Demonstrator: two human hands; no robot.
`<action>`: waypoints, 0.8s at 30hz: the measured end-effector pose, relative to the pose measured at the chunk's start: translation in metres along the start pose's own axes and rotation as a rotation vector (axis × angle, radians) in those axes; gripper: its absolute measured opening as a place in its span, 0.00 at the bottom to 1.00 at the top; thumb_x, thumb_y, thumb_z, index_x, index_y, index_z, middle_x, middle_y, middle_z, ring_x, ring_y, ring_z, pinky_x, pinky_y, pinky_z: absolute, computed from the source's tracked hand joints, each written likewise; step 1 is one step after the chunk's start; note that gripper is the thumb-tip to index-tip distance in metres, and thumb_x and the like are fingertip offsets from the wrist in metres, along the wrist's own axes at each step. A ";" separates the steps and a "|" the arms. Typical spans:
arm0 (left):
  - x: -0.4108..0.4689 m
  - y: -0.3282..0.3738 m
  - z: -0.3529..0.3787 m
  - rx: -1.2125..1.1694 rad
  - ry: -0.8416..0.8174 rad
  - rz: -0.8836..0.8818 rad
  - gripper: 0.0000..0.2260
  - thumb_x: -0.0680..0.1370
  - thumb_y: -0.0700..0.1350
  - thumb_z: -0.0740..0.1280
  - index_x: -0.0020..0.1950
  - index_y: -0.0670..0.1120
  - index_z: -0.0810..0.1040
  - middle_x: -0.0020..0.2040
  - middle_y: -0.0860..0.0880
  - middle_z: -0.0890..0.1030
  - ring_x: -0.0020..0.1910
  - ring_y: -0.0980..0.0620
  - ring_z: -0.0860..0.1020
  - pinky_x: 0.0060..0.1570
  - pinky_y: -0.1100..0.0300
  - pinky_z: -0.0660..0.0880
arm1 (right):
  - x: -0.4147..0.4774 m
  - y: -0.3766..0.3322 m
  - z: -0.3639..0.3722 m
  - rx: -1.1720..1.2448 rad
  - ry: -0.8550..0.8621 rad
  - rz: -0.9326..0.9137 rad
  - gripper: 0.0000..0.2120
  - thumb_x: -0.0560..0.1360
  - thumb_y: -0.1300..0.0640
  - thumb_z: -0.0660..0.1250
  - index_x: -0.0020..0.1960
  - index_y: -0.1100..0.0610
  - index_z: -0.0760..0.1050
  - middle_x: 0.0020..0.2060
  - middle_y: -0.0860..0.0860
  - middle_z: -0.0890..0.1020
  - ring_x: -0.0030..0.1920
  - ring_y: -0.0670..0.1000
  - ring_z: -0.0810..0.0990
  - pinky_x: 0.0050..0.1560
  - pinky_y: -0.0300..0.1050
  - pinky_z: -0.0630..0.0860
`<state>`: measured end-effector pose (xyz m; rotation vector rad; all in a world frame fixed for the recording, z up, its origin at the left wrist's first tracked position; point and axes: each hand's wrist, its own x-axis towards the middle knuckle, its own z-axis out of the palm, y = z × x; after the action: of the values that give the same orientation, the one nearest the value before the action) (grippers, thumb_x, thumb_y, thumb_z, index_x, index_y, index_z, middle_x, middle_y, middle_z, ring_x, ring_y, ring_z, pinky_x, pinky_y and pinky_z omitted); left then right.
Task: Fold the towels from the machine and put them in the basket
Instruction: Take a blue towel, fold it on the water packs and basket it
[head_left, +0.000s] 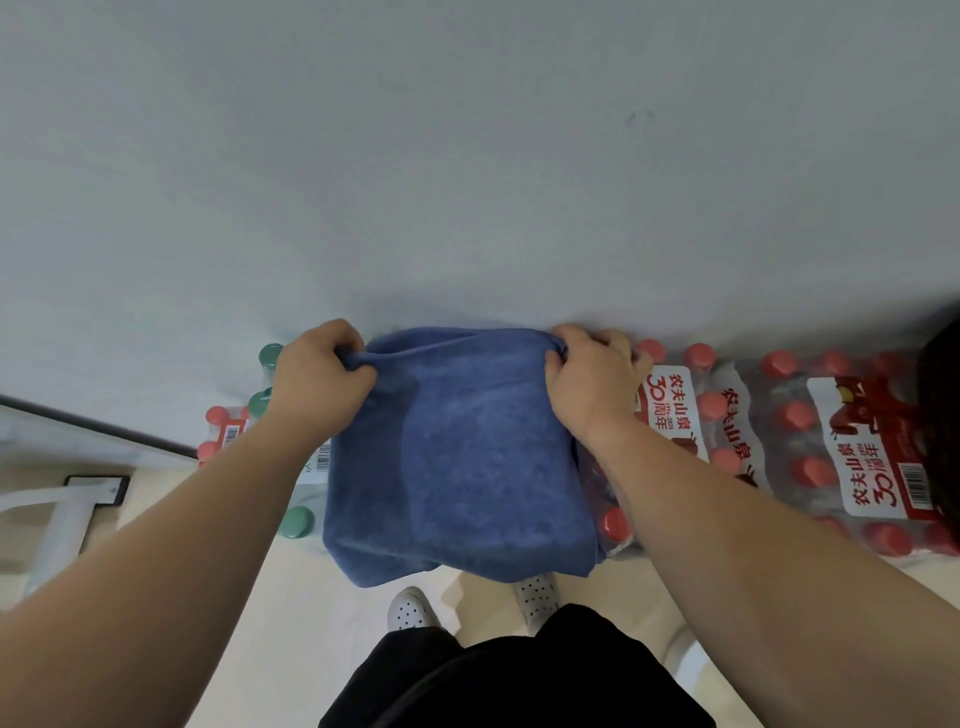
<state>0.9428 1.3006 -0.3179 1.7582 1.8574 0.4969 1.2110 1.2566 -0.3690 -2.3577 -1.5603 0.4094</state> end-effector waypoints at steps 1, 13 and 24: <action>-0.002 -0.001 -0.002 -0.029 -0.028 0.010 0.07 0.71 0.34 0.66 0.43 0.45 0.77 0.36 0.48 0.78 0.35 0.48 0.72 0.36 0.56 0.72 | 0.001 0.000 0.000 0.043 0.022 0.031 0.14 0.80 0.47 0.60 0.62 0.46 0.76 0.53 0.49 0.82 0.65 0.55 0.69 0.66 0.58 0.55; -0.032 -0.026 -0.031 -0.071 -0.135 0.027 0.09 0.71 0.34 0.65 0.40 0.48 0.78 0.36 0.48 0.78 0.32 0.54 0.71 0.29 0.67 0.67 | -0.038 -0.006 -0.027 0.613 -0.038 -0.126 0.06 0.74 0.62 0.67 0.46 0.54 0.81 0.43 0.48 0.84 0.46 0.49 0.81 0.48 0.46 0.79; -0.051 -0.052 -0.082 -0.405 -0.049 0.090 0.05 0.69 0.40 0.75 0.38 0.46 0.80 0.36 0.45 0.82 0.35 0.51 0.75 0.37 0.54 0.74 | -0.096 -0.042 -0.057 1.216 -0.297 0.160 0.08 0.81 0.66 0.63 0.50 0.55 0.77 0.44 0.50 0.84 0.46 0.49 0.83 0.47 0.46 0.80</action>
<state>0.8526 1.2529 -0.2780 1.5664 1.5190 0.7955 1.1612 1.1796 -0.2927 -1.4550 -0.7627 1.3244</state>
